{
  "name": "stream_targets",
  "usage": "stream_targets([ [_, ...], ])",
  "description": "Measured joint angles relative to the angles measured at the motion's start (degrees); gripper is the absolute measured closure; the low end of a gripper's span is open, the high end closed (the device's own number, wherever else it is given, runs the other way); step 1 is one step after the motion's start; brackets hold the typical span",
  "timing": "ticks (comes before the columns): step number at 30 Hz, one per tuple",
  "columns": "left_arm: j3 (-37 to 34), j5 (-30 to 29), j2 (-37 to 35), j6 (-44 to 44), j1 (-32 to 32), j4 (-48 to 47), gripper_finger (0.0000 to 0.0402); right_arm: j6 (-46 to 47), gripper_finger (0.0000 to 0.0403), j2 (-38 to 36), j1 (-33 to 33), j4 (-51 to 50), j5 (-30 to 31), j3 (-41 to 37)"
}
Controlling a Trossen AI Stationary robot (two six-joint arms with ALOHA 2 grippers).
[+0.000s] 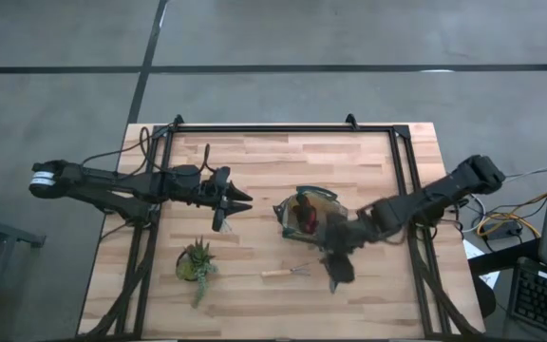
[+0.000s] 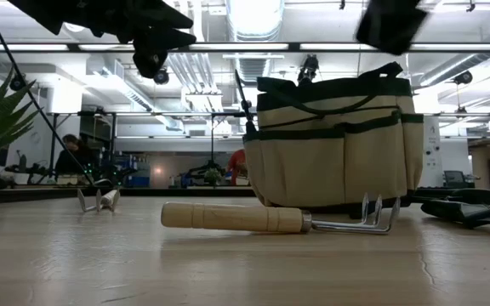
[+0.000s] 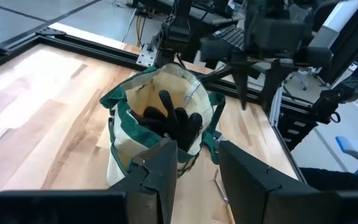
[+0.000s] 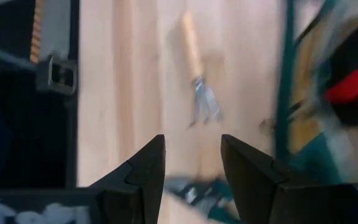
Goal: Pick & Place Garden tools in Gardening bag
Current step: Put the green shear scissors into the green gardening bag
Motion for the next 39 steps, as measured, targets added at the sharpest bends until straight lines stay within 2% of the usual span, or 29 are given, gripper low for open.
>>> stream_targets([
  [6,0.0,-0.55,0.0,0.57,0.0,0.04,0.028,9.7,0.0263,0.09,7.35,-0.73,4.8,-3.03],
  [11,0.0,-0.59,0.02,0.15,-0.28,0.02,0.028,22.29,0.0271,-0.67,13.61,0.33,6.91,-6.65],
  [14,0.0,-0.61,0.04,0.13,-0.33,0.0,0.028,30.37,0.0268,-0.72,17.23,0.24,11.15,-9.15],
  [21,0.0,-1.08,0.04,0.1,-0.33,0.01,0.028,49.29,0.0251,-1.36,20.65,0.19,17.63,-16.75],
  [24,0.0,-1.14,0.04,0.09,-0.33,0.0,0.028,43.7,0.0245,-1.42,21.09,2.89,17.69,-18.82],
  [30,0.0,-1.14,0.07,0.15,-0.35,0.04,0.028,17.28,0.0251,-0.04,22.97,14.09,21.72,-19.06],
  [35,0.0,-1.63,0.38,0.35,-0.35,0.16,0.028,2.78,0.0266,2.99,22.9,13.11,22.32,-18.15],
  [39,0.0,-1.68,1.7,0.3,-0.35,0.5,0.028,-0.96,0.0275,5.55,22.8,7.66,22.28,-17.47],
])
